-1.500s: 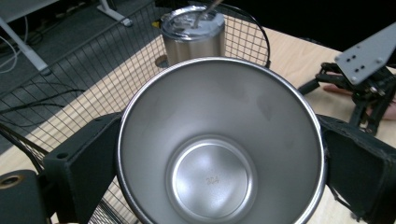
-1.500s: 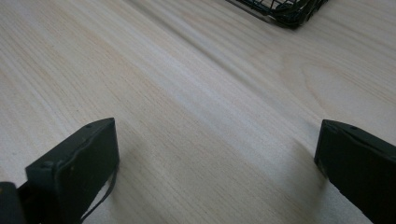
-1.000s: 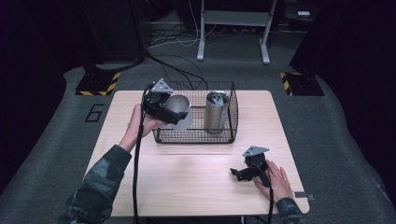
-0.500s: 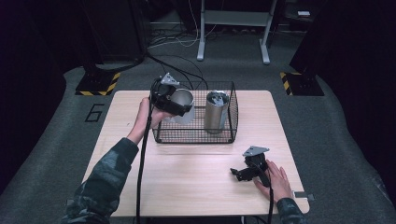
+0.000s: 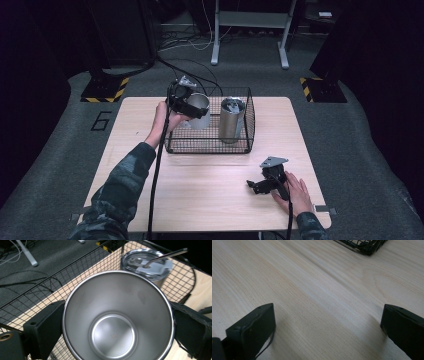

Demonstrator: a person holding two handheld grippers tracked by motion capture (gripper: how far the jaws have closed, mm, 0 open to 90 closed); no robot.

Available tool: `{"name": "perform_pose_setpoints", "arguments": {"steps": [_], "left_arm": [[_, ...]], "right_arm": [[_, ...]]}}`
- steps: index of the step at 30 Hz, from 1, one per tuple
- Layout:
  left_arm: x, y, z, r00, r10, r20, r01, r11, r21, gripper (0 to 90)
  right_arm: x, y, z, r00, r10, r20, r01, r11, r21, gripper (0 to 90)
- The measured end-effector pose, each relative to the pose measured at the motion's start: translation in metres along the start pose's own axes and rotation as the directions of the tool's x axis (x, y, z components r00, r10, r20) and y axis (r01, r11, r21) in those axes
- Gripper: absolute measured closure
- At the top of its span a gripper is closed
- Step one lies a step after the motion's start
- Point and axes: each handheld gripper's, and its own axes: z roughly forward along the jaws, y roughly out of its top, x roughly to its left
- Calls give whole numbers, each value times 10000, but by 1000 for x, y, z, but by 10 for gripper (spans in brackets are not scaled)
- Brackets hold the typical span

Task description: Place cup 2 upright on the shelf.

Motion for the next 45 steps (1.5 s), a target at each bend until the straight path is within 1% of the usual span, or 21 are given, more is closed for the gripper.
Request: {"name": "perform_pose_setpoints", "arguments": {"steps": [9, 14, 15, 16, 17, 18, 19, 22, 26, 27, 30, 31, 34, 35, 36, 38, 40, 41, 44, 45], "left_arm": [[8, -2, 24, 9996, -228, -168, 234, 9991, 362, 59], [11, -4, 35, 9991, -377, -194, 387, 9977, 558, 59], [12, -5, 37, 9992, -354, -178, 365, 9973, 644, 59], [12, -5, 39, 9991, -388, -198, 401, 9969, 676, 59], [12, -6, 41, 9984, -507, -244, 521, 9967, 629, 59], [14, -7, 43, 9985, -483, -253, 499, 9964, 685, 60], [14, -7, 44, 9980, -565, -283, 584, 9958, 706, 60], [16, -9, 49, 9977, -590, -324, 615, 9947, 825, 59], [16, -10, 55, 9965, -671, -492, 710, 9941, 820, 59], [17, -10, 56, 9969, -634, -476, 675, 9936, 909, 59], [20, -12, 61, 9959, -778, -463, 819, 9921, 945, 59], [21, -13, 63, 9959, -774, -471, 820, 9913, 1032, 59], [22, -15, 68, 9954, -771, -575, 835, 9893, 1199, 59], [22, -16, 70, 9949, -827, -586, 892, 9888, 1194, 59], [23, -16, 72, 9950, -819, -578, 886, 9882, 1247, 59], [24, -17, 75, 9941, -864, -648, 941, 9875, 1262, 59], [24, -18, 77, 9938, -908, -634, 986, 9862, 1326, 59], [24, -19, 79, 9936, -945, -622, 1021, 9858, 1335, 60], [24, -20, 82, 9938, -886, -669, 977, 9842, 1480, 59], [24, -21, 83, 9933, -929, -684, 1021, 9840, 1459, 59]], "right_arm": [[0, 0, 0, 10000, -38, 20, 38, 10000, -28, 0], [0, 0, 0, 10000, -6, 11, 6, 10000, -15, 0], [0, 0, 0, 10000, -2, 8, 2, 10000, -3, 0], [0, 0, 0, 10000, -10, 5, 10, 10000, -2, 0], [0, 0, 0, 10000, -24, 3, 24, 10000, 2, 0], [0, 0, 0, 10000, -23, 3, 23, 10000, 4, 0], [0, 0, 0, 10000, -31, 0, 31, 10000, 8, 0], [0, 0, 0, 10000, -24, 1, 24, 10000, 3, 0], [0, 0, 0, 10000, -18, 3, 18, 10000, 3, 0], [0, 0, 0, 10000, -21, 1, 21, 10000, 2, 0], [0, 0, 0, 10000, -29, 0, 29, 10000, 6, 0], [0, 0, 0, 10000, -18, 3, 18, 10000, 4, 0], [0, 0, 0, 10000, -9, 5, 9, 10000, -3, 0], [0, 0, 0, 10000, -6, 8, 6, 10000, -7, 0], [-1, 0, 0, 9999, -123, -44, 123, 9999, 39, 0], [0, 0, 0, 10000, -85, -40, 86, 10000, 38, 0], [0, 0, 0, 10000, -87, -42, 88, 10000, 40, 0], [0, 0, 0, 10000, -6, -2, 6, 10000, 9, 0], [0, 0, 0, 10000, -31, -19, 31, 10000, 16, 0], [-1, 0, 0, 9999, -102, -48, 102, 9999, 40, 0]]}}
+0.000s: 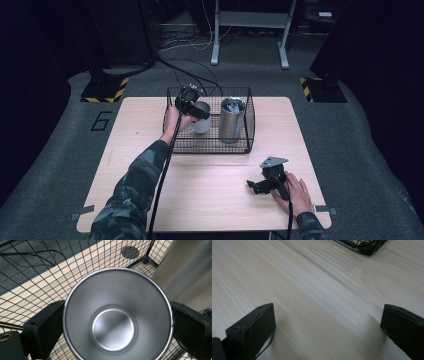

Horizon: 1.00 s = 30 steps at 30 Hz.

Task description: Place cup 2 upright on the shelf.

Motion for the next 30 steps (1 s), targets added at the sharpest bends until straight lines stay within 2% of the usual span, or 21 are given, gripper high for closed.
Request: {"name": "perform_pose_setpoints", "arguments": {"steps": [10, 16, 19, 20, 21, 30], "left_arm": [[0, -2, 10, 9998, -206, -58, 207, 9997, 158, 59], [-1, -4, 16, 9999, 55, -155, -47, 9988, 485, 59], [-1, -6, 20, 9996, -236, -145, 242, 9988, 417, 59], [-1, -7, 20, 9997, -98, -221, 108, 9988, 469, 59], [0, -8, 21, 9997, -26, -251, 40, 9985, 551, 59], [1, -9, 21, 9997, -64, -221, 77, 9982, 601, 58]], "right_arm": [[0, 0, 0, 9999, 90, 46, -90, 9999, -57, 0], [0, 0, 0, 10000, 32, 71, -32, 10000, -81, 0], [0, 0, 0, 10000, 41, 74, -41, 10000, -83, 0], [0, 0, 1, 10000, -36, 79, 37, 9999, -104, 0], [0, 0, 0, 9999, 96, 52, -96, 9999, -55, 0], [0, 0, 0, 9999, 90, 47, -90, 9999, -54, 0]]}}
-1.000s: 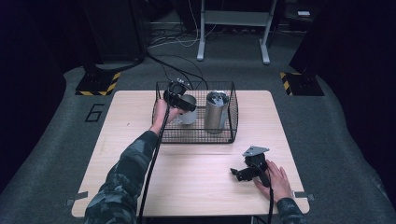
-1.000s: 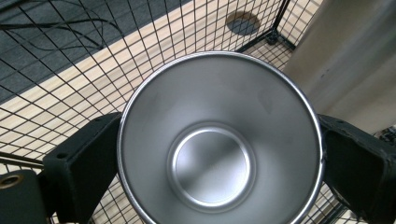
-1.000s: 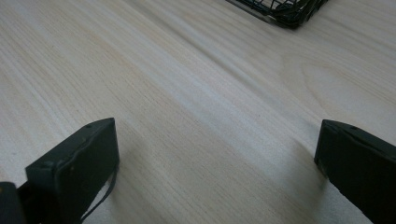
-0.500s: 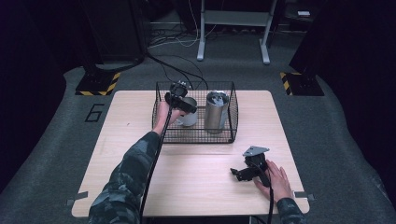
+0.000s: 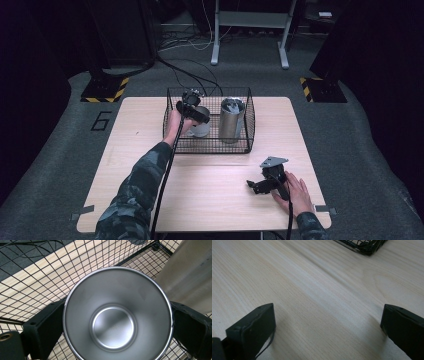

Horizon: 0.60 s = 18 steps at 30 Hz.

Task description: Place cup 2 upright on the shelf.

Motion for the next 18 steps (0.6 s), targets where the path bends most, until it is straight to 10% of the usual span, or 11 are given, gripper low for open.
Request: {"name": "perform_pose_setpoints", "arguments": {"steps": [18], "left_arm": [[-1, 8, -43, 9994, 190, 281, -156, 9931, -1163, 2]], "right_arm": [[-1, 0, 0, 9999, -120, -22, 120, 9999, 6, 0]]}}
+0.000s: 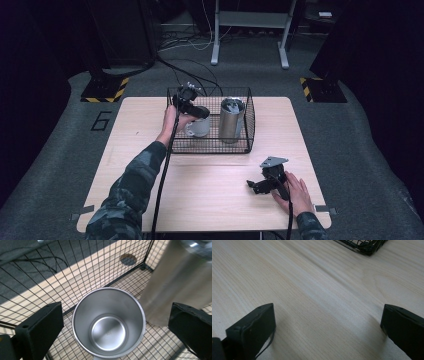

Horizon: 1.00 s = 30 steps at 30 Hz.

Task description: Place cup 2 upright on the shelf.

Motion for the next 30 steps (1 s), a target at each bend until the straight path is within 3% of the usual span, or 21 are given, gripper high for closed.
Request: {"name": "perform_pose_setpoints", "arguments": {"steps": [8, 18, 22, 30], "left_arm": [[-8, -9, -40, 9995, 238, 222, -228, 9987, -466, 2], [-18, -33, -81, 9976, 671, 148, -654, 9935, -930, 3], [-25, -43, -96, 9944, 1059, -54, -1059, 9888, -1054, 3], [-34, -70, -123, 9924, 1225, -110, -1228, 9825, -1404, 4]], "right_arm": [[1, 0, 0, 10000, 42, -14, -42, 10000, 6, 0], [0, 0, 0, 10000, 1, -29, -1, 10000, 30, 0], [0, 0, 0, 10000, -11, -27, 11, 10000, 27, 0], [0, 0, 0, 10000, -14, -28, 14, 10000, 27, 0]]}}
